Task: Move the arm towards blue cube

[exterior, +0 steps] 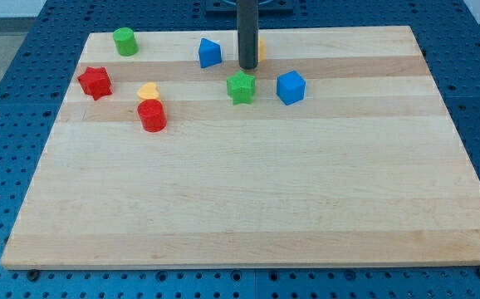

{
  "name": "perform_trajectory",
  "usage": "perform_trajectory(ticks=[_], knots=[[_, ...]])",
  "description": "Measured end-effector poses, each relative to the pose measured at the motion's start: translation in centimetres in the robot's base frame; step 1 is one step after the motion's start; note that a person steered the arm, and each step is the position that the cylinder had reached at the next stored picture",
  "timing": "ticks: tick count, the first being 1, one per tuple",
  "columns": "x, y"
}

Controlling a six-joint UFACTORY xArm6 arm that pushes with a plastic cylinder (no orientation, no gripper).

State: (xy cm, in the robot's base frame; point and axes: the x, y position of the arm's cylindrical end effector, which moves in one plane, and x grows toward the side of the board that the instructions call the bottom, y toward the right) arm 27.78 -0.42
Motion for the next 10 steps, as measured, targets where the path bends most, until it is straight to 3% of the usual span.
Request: perform_trajectory(ticks=[3, 7, 8, 10], knots=[[-2.4, 0.0], [1.1, 1.6], [1.1, 6.3], [3.5, 22.2]])
